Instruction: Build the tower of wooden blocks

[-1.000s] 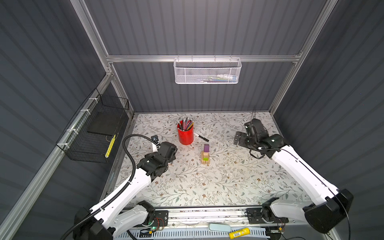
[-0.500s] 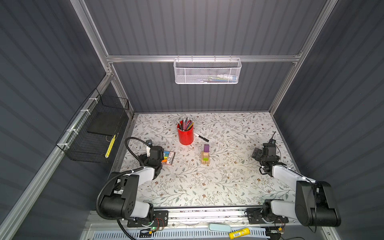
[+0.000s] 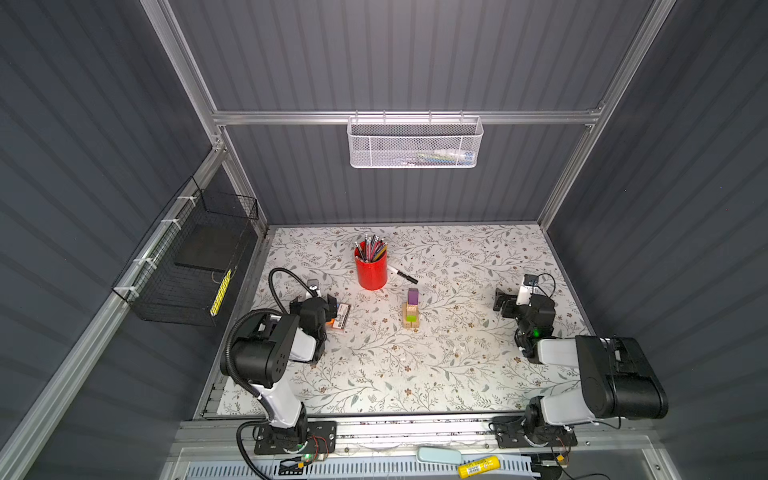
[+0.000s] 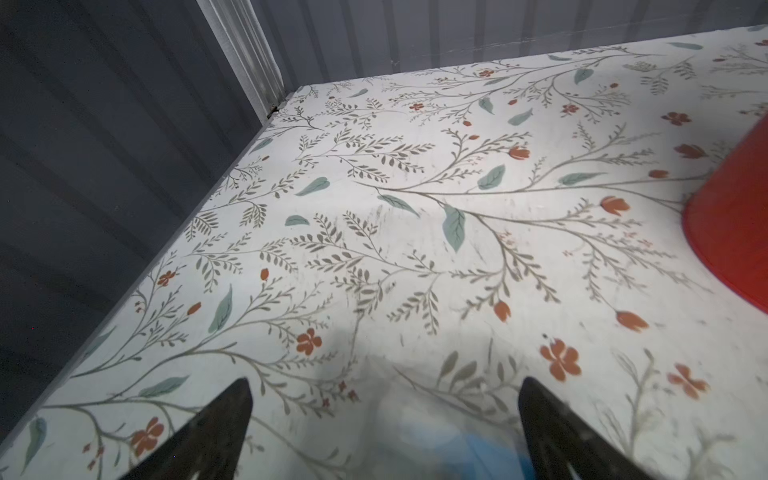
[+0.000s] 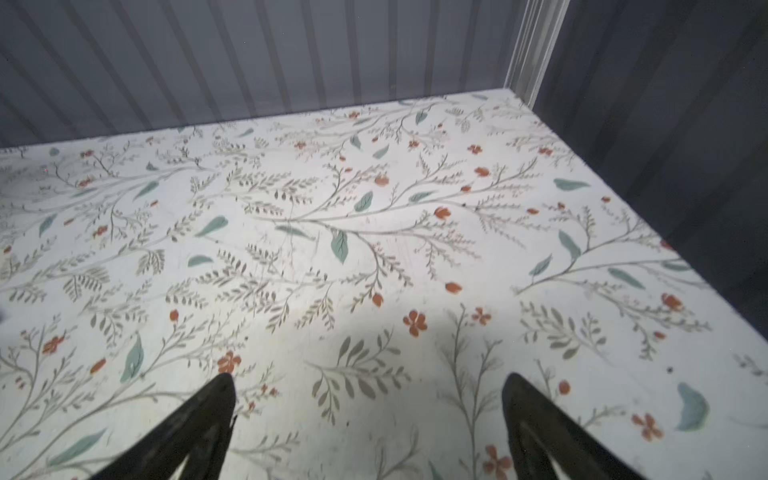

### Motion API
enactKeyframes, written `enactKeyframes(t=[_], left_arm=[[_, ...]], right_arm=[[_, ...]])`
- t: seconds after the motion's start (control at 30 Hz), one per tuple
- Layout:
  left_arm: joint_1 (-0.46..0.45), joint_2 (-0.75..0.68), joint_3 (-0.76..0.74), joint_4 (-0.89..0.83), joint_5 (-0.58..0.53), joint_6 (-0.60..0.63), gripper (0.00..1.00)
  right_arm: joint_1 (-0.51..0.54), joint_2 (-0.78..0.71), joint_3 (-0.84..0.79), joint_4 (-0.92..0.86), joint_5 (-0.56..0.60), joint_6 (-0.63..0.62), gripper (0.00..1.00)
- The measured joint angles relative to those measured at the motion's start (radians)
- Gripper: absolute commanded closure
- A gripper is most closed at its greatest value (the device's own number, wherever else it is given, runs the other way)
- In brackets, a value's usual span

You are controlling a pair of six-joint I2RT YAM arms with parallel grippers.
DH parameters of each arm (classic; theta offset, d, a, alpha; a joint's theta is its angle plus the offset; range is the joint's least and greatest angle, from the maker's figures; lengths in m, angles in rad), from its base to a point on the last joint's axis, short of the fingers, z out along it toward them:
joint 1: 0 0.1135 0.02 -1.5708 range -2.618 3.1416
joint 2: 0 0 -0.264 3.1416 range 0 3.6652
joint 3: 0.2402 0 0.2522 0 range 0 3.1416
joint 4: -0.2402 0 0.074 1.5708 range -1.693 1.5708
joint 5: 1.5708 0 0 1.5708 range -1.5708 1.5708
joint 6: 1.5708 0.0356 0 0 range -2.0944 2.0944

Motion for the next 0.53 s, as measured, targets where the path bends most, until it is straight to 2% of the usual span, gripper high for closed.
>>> enactKeyframes(t=[0.13, 0.53], left_arm=[[0.061, -0.003, 0.035, -0.015, 0.003, -0.034, 0.0], [0.062, -0.005, 0.035, -0.052, 0.014, -0.053, 0.0]], right_arm=[[-0.012, -0.002, 0.01, 0.028, -0.014, 0.0, 0.01], [-0.011, -0.002, 0.01, 0.031, -0.029, -0.001, 0.01]])
